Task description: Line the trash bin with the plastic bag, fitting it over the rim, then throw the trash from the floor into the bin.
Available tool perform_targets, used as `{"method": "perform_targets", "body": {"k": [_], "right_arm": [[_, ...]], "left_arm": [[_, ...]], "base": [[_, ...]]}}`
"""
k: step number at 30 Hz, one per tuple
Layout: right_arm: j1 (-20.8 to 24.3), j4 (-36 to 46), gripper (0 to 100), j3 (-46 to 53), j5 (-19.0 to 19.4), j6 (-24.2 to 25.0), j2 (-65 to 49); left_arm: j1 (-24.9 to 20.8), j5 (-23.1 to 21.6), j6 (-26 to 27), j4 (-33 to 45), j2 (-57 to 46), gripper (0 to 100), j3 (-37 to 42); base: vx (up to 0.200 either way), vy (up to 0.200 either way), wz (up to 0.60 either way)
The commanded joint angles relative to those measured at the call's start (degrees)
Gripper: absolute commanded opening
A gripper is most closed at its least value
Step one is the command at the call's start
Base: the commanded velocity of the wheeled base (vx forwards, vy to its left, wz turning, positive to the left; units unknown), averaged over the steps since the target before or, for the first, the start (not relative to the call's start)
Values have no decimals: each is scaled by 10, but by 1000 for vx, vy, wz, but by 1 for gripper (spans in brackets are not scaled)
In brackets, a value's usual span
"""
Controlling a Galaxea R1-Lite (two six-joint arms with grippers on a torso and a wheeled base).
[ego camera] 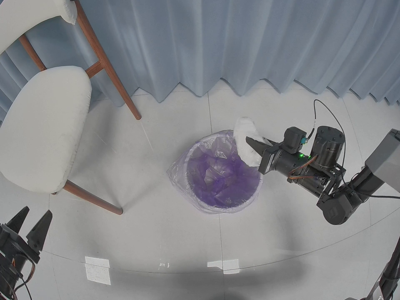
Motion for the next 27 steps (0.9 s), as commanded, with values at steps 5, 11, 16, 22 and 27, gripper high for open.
{"method": "perform_targets", "body": {"k": [5,11,16,22,27], "right_arm": [[37,-59,0,-25,0,-9,127],[34,-63,0,-51,0,-9,172],[28,-91,0,-74,0,-9,220],[17,-100,0,-118,0,-9,260],[8,-96,0,-154,0,-8,273]], "left_arm": [[-2,3,75,205,-253,100,16],[-18,36,137,333,-390,100,22],[-18,102,137,331,-390,100,22],[-18,124,109,331,-390,100,24],[-19,115,115,342,-390,100,22]], "base": [[0,0,0],[0,0,0],[0,0,0],[0,0,0],[0,0,0]]}}
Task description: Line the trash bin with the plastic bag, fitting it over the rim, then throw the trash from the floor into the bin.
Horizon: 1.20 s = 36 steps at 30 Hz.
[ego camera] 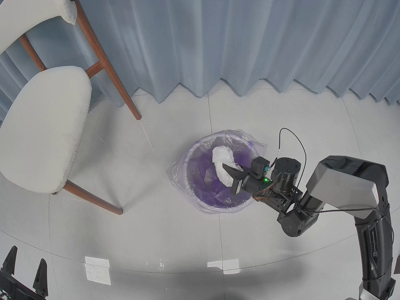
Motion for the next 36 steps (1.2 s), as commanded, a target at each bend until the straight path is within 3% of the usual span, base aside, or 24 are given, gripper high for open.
{"method": "perform_targets", "body": {"k": [1,2,3,11,19,22,27,33,35,36], "right_arm": [[-8,1,0,-22,0,0,30],[-8,1,0,-22,0,0,30],[-8,0,100,-21,0,0,30],[-8,-23,100,-1,0,4,-18],[-8,-18,100,144,0,50,-242],[-39,4,100,219,-5,57,-390],[-109,58,100,381,-56,58,-591],[-184,129,100,554,-61,56,-793],[-213,173,100,600,-62,49,-882],[-228,238,100,600,-69,44,-949]], "left_arm": [[-1,-4,3,6,-15,100,7],[-1,-4,3,6,-15,100,7],[-1,-4,3,6,-15,100,7],[-1,-4,3,6,-15,100,7],[-1,-4,3,4,-15,100,8],[-1,-4,3,3,-15,100,9],[-1,-4,3,2,-15,100,9],[-1,-4,4,1,-15,100,10],[-1,-4,4,1,-15,100,10],[-1,-4,4,1,-15,100,10]], "base": [[0,0,0],[0,0,0],[0,0,0],[0,0,0],[0,0,0],[0,0,0],[0,0,0],[0,0,0],[0,0,0],[0,0,0]]}}
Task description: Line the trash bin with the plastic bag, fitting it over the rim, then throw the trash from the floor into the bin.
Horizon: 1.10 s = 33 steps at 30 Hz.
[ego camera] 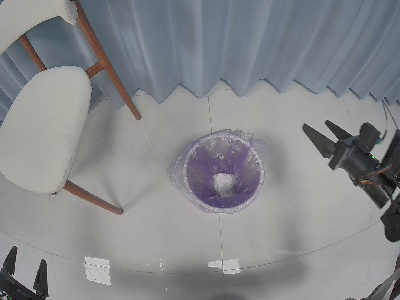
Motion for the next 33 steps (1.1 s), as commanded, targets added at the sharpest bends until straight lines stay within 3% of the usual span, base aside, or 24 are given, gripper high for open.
{"method": "perform_targets", "body": {"k": [1,2,3,4,5,6,7,9,11,14,33], "right_arm": [[-139,187,100,243,-32,-5,-451],[-153,282,100,242,-40,-17,-536],[-156,310,100,242,-41,-22,-558],[-167,411,100,244,-42,-47,-641],[-170,463,100,244,-42,-60,-684],[-170,463,100,244,-42,-60,-684],[-175,638,100,244,-44,-93,-832],[-190,802,100,224,-62,-112,-898],[-191,782,100,225,-102,-97,-888],[-191,747,100,240,-98,-102,-897],[-190,742,100,242,-89,-113,-898]], "left_arm": [[0,0,0,-1,-7,100,9],[0,0,0,-3,-7,100,10],[0,0,0,-3,-7,100,10],[0,0,0,-4,-7,100,10],[0,0,0,-4,-7,100,10],[0,0,0,-4,-7,100,10],[0,0,0,-4,-7,100,10],[0,-1,1,-4,-7,100,10],[0,-1,1,-4,-7,100,10],[0,-1,1,-4,-7,100,10],[0,-3,3,-1,-7,100,9]], "base": [[0,0,0],[0,0,0],[0,0,0],[0,0,0],[0,0,0],[0,0,0],[0,0,0],[0,0,0],[0,0,0],[0,0,0],[0,0,0]]}}
